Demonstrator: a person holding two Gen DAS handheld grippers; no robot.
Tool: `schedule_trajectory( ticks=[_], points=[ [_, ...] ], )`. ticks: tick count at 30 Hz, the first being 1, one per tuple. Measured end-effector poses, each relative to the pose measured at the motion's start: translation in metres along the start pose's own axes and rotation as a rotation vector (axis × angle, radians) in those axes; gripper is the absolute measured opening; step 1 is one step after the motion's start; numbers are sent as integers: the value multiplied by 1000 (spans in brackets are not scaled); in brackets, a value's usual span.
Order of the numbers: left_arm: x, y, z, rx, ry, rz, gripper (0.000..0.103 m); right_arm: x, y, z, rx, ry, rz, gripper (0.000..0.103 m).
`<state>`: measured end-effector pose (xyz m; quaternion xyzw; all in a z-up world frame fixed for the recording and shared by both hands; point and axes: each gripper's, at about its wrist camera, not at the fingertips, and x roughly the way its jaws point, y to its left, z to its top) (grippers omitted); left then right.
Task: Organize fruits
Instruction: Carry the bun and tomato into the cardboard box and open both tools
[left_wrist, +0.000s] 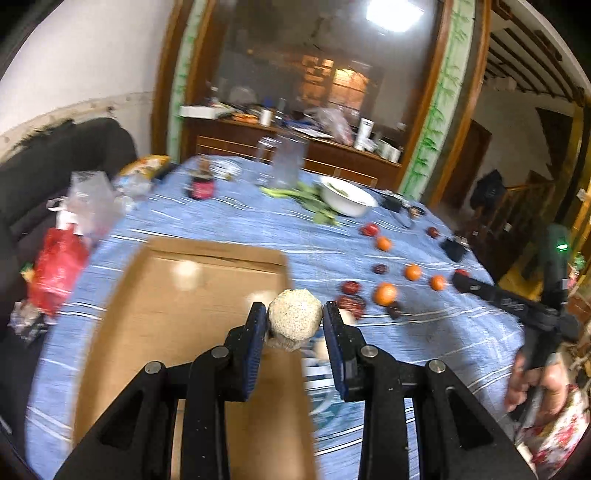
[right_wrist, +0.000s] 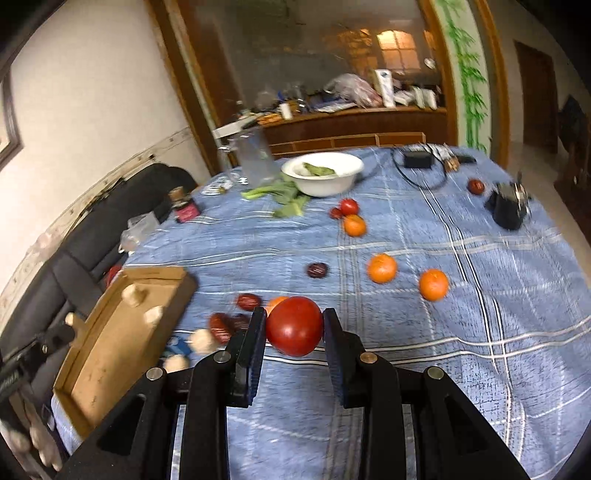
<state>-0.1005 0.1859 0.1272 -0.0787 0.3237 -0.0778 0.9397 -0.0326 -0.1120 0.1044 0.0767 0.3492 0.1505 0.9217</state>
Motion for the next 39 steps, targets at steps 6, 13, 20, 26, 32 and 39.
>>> schedule_trajectory(
  ticks=[6, 13, 20, 26, 32, 39],
  points=[
    [-25, 58, 20, -13, -20, 96, 31, -17, 71, 29, -75, 5, 90, 33],
    [5, 95, 45, -4, 54, 124, 31, 40, 167, 48, -122, 159, 243, 33],
    [72, 115, 33, -29, 189, 127, 31, 125, 215, 0, -199, 300, 204, 33],
    [118, 134, 25, -127, 299, 104, 31, 159, 222, -11, -248, 319, 153, 33],
    [135, 130, 19, -136, 334, 110, 31, 172, 224, -20, -260, 346, 144, 34],
    [137, 126, 19, -121, 339, 129, 32, 183, 222, -28, -267, 368, 116, 34]
  ],
)
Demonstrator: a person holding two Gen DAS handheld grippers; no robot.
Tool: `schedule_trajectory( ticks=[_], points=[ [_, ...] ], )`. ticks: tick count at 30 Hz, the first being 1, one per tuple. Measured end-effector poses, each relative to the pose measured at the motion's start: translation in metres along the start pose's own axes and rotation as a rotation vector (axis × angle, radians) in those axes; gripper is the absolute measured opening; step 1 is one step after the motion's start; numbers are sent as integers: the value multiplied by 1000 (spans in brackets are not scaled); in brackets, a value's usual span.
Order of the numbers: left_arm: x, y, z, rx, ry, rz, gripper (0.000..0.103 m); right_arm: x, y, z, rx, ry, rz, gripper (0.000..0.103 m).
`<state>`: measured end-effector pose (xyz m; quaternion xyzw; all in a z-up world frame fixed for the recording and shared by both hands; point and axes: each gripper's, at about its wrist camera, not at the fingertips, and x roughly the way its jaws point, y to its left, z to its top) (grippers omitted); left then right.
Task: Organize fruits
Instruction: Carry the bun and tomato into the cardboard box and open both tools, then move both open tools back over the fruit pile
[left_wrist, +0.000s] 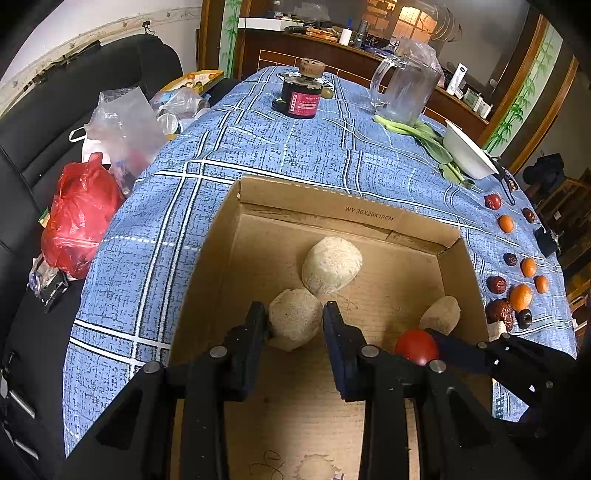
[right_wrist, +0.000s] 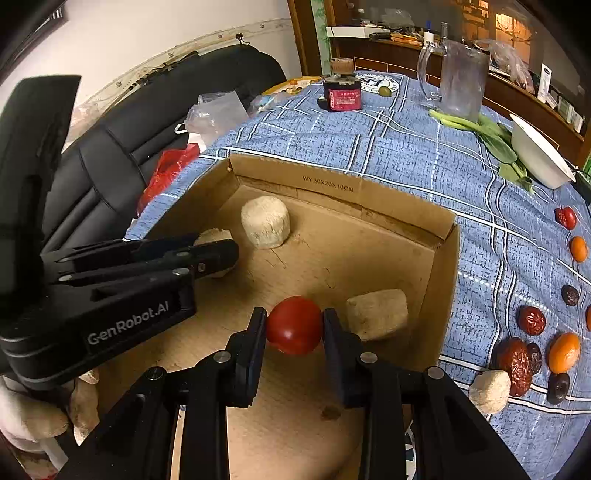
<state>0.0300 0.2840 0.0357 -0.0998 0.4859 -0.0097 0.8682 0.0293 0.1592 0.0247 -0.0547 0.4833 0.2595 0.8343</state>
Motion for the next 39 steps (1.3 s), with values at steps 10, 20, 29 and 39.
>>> schedule_trajectory(
  ticks=[10, 20, 29, 39],
  points=[
    [-13, 7, -1, -58, -6, -40, 45, 3, 1, -3, -13, 3, -20, 46],
    [-93, 4, -24, -82, -183, -73, 66, -74, -8, -12, 7, -179, 42, 60],
    [-137, -51, -90, -100, -236, -212, 74, -162, -76, -102, 239, -340, 42, 68],
    [-136, -161, -148, 86, -227, -157, 74, -214, -148, -200, 493, -400, -33, 70]
  ],
)
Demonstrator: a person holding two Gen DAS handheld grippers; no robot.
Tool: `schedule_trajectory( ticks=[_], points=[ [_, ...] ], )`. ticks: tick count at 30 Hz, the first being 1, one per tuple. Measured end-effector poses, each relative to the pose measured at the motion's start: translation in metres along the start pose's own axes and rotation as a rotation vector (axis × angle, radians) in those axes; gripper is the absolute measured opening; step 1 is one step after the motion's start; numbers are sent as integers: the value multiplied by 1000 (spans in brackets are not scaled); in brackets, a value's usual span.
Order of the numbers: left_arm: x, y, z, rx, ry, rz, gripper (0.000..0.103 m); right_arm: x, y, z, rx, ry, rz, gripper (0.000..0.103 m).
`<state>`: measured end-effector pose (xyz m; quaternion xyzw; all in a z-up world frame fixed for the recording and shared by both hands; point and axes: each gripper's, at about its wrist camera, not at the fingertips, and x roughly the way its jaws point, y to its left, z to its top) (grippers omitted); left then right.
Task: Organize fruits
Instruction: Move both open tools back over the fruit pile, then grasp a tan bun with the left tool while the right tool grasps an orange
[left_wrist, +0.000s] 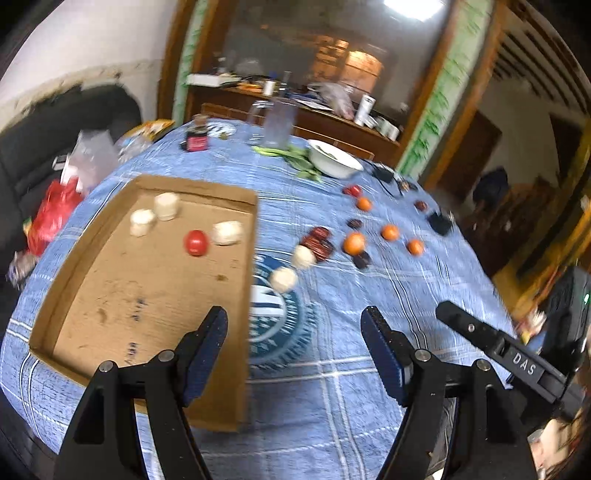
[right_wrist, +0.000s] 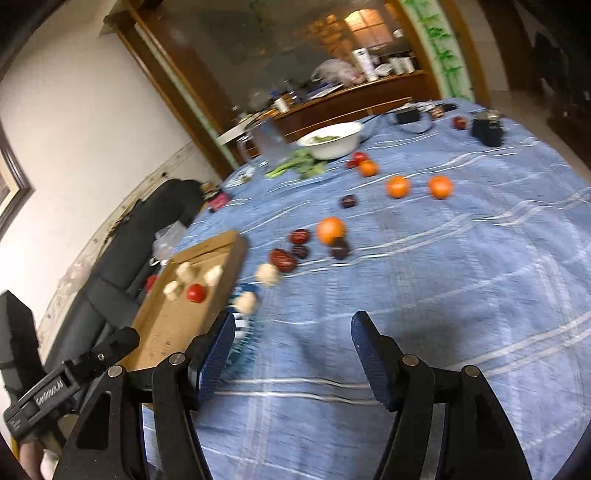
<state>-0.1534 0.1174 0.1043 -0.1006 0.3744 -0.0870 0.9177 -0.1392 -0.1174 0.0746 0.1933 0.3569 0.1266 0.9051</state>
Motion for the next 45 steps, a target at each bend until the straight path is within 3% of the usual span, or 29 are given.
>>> schedule_trajectory(
  ticks=[5, 14, 21, 25, 32, 40, 45],
  points=[
    [7, -34, -10, 100, 10, -7, 74, -11, -23, 2, 21, -30, -28, 70],
    [39, -34, -23, 69, 83, -5, 77, -8, -51, -4, 62, -39, -32, 70],
    [63, -28, -28, 52, 127, -13, 77, 12, -62, -8, 71, 5, -34, 70],
    [68, -27, -18, 70, 118, -15, 77, 20, -67, -6, 75, 22, -31, 70],
    [97, -36, 28, 158, 108, -34, 76, 33, -67, 24, 60, 68, 1, 70],
    [165, -37, 56, 219, 211, 3, 51, 93, -41, 76, -81, 174, 20, 70],
    [185, -30, 59, 239, 245, 33, 51, 145, -32, 95, -93, 237, 40, 62]
  ],
)
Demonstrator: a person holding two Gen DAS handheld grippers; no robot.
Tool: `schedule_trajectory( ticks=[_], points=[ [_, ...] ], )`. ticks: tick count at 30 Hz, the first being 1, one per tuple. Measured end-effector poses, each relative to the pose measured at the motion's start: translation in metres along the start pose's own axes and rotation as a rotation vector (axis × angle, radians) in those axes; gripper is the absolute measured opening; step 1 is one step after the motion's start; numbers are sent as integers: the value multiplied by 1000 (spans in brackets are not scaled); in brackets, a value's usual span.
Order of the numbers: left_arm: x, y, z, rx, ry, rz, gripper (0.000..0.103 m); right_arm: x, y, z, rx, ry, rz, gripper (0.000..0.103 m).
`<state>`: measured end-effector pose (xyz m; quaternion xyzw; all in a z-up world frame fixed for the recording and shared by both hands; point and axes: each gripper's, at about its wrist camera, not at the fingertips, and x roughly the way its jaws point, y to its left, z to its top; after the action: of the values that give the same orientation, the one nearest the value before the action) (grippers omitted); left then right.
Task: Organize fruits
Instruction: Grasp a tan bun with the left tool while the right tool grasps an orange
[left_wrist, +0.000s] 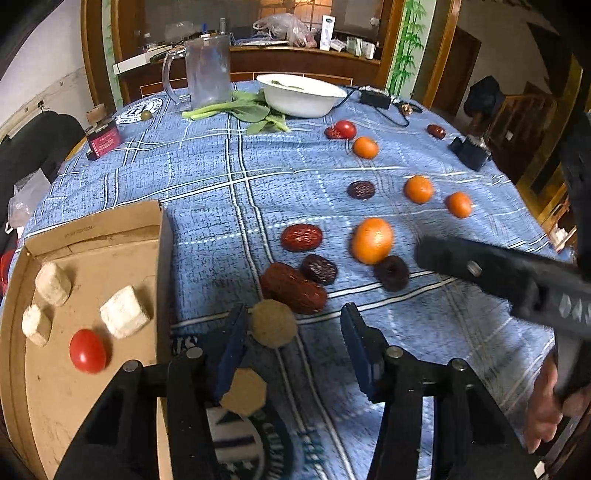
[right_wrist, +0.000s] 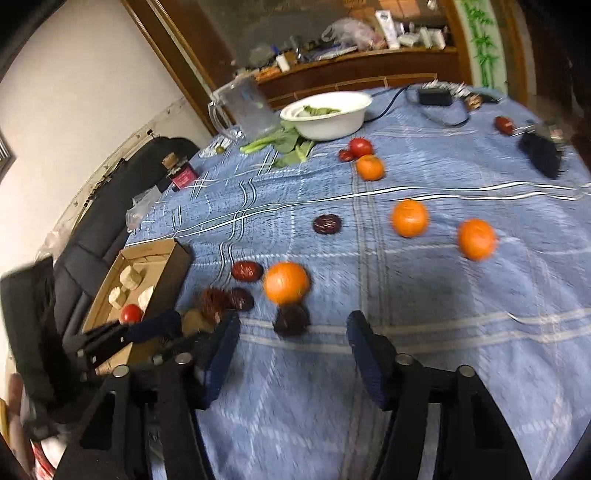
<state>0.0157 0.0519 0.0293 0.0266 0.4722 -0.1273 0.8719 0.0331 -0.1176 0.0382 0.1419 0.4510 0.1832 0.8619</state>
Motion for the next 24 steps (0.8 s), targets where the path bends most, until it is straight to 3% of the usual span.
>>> schedule_trajectory(
  ticks=[5, 9, 11, 13, 24],
  points=[
    [16, 0, 3, 14, 60, 6, 48, 35, 8, 13, -16, 44, 0, 62],
    [17, -1, 3, 27, 55, 41, 27, 53, 15, 13, -54, 67, -27, 62],
    [17, 0, 3, 23, 53, 39, 27, 57, 18, 12, -77, 66, -50, 60],
    [17, -1, 3, 20, 47, 43, 27, 58, 20, 11, -102, 56, -86, 38],
    [-28, 5, -4, -33, -49, -13, 27, 17, 28, 8, -105, -21, -67, 36]
  ],
)
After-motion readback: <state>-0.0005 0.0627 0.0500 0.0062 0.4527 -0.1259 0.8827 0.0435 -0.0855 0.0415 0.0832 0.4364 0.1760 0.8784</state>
